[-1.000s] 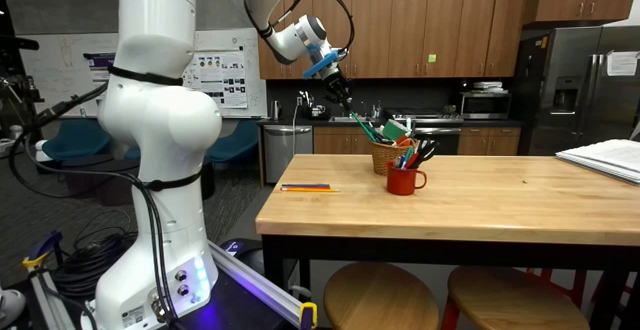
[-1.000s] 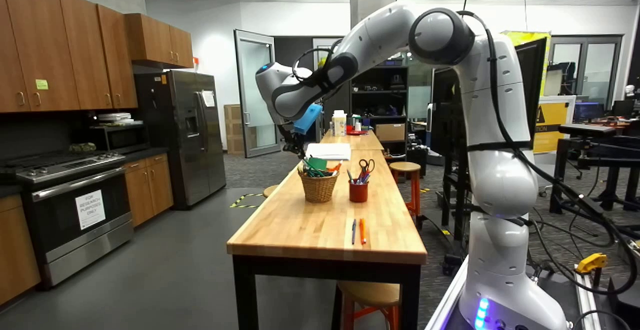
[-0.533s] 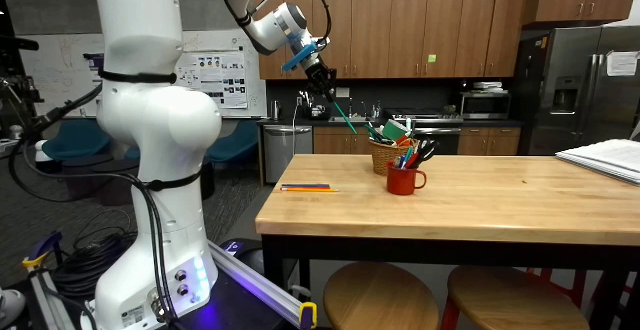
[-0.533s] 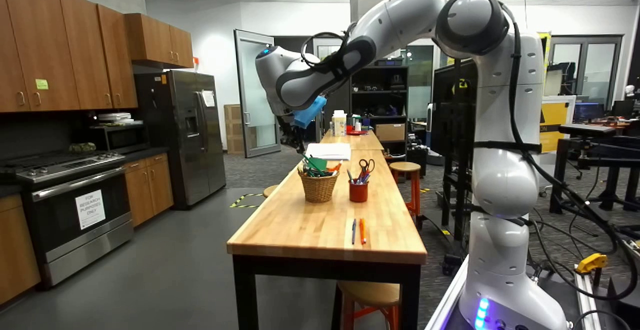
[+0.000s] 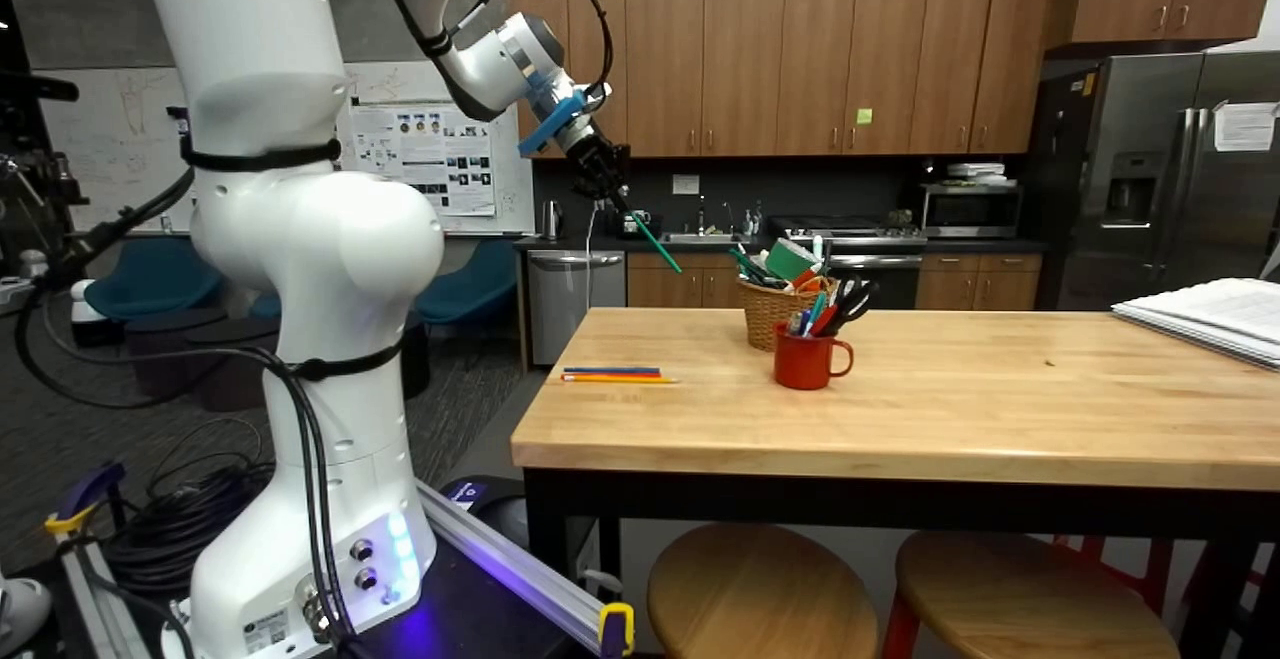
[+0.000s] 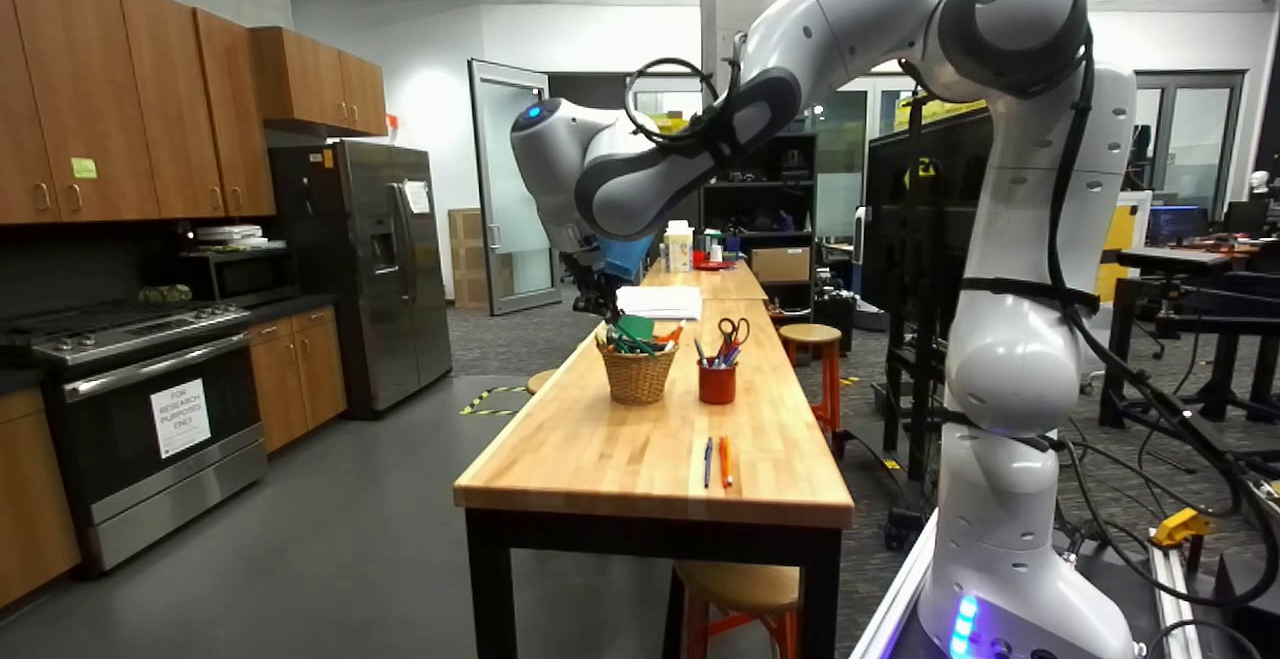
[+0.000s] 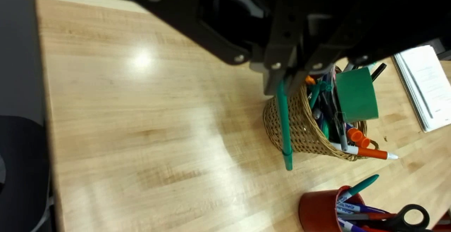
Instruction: Remove the green pencil from the stationary basket and put it on the table
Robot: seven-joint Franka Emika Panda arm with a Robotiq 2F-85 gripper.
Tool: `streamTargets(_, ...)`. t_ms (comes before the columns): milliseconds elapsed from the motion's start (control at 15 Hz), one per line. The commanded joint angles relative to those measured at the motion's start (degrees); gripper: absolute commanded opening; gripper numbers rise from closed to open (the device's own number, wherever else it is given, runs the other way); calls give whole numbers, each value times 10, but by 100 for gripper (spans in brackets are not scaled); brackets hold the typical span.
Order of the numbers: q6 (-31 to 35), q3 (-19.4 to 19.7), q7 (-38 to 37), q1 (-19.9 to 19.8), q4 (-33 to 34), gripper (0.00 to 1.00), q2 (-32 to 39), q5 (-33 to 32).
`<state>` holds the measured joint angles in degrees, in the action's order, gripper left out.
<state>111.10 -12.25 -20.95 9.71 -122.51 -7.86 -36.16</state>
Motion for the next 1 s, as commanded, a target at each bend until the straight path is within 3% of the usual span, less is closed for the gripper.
streamTargets(0, 13, -22, -32, 10, -88, 2, -47, -51)
streamTargets(400, 30, -66, -83, 38, -182, 2, -73, -122)
streamTargets(933, 25, -115, -137, 85, -260, 2, -58, -202)
